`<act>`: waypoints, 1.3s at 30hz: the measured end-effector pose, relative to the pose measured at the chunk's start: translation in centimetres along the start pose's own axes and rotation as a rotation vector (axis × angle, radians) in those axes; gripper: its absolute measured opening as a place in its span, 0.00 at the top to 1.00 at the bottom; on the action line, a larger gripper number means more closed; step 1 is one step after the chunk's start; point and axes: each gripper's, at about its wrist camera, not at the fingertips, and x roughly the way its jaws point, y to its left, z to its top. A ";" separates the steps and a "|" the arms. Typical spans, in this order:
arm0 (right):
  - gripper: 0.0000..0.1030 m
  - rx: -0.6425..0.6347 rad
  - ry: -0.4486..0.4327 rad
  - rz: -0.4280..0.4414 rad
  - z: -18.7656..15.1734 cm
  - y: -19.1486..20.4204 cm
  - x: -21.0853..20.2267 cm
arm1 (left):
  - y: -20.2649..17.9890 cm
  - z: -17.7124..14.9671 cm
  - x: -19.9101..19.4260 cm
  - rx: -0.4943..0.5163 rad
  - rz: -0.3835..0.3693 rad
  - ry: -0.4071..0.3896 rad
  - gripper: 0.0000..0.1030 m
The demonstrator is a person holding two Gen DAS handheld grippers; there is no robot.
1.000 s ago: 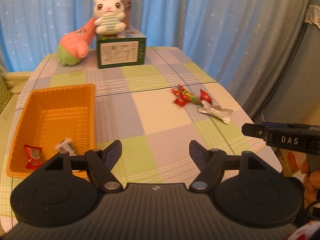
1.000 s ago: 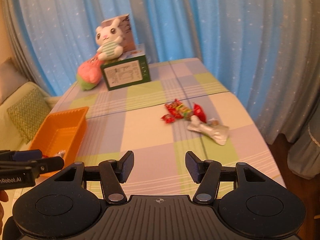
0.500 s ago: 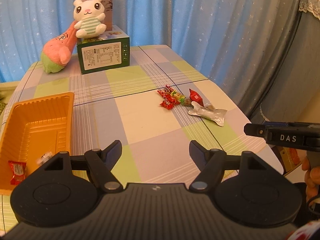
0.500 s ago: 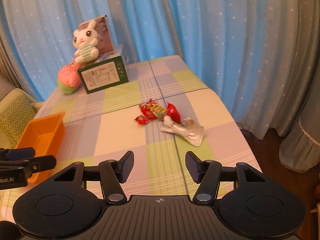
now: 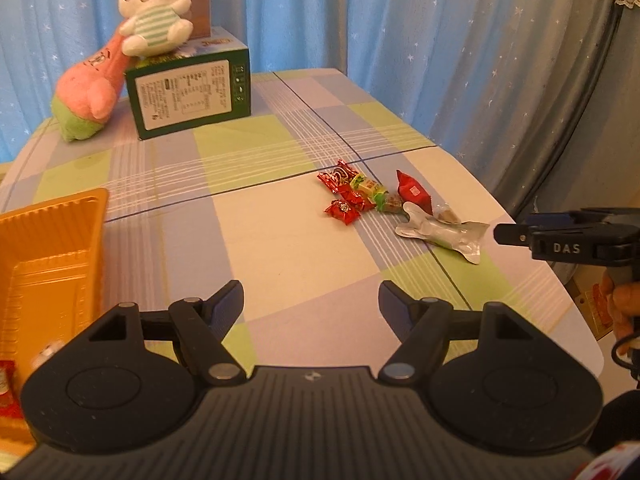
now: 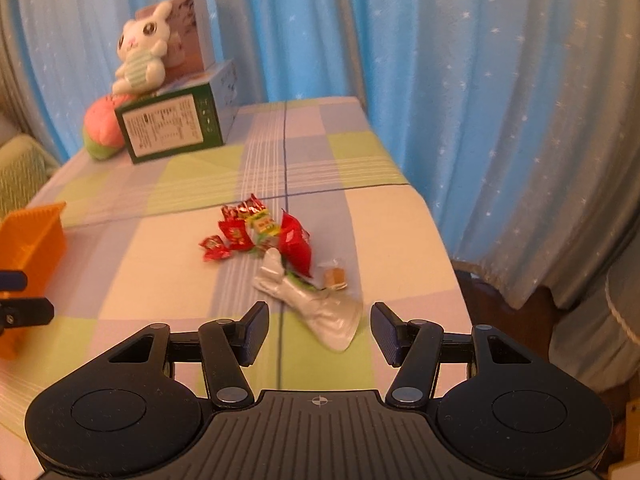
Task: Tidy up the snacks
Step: 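Move both tools back toward the remaining snacks, then grasp the green-striped packet with the right tool while the left tool grasps a small red candy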
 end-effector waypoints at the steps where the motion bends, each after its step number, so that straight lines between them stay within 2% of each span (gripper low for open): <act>1: 0.45 -0.007 0.009 0.013 0.2 -0.3 0.8 | 0.0 0.1 0.4 0.001 -0.003 0.004 0.30; 12: 0.45 -0.042 0.059 0.071 1.0 -0.5 6.4 | -0.4 1.1 3.8 0.010 -0.026 0.023 0.29; 16: 0.45 -0.021 0.085 0.175 0.2 0.2 6.1 | -0.2 1.1 4.3 0.008 -0.029 0.023 0.28; 23: 0.46 0.041 0.077 0.170 -0.2 0.5 7.5 | 0.0 1.1 5.3 0.007 -0.032 0.033 0.28; 25: 0.51 0.062 0.074 0.173 -0.1 0.4 8.0 | 0.1 1.1 5.6 0.007 -0.030 0.037 0.28; 27: 0.63 0.075 0.073 0.175 0.1 0.3 8.5 | 0.2 1.0 5.8 0.005 -0.032 0.039 0.28; 39: 0.78 0.088 0.066 0.166 0.0 0.4 9.8 | -0.2 1.1 7.6 0.001 -0.039 0.038 0.28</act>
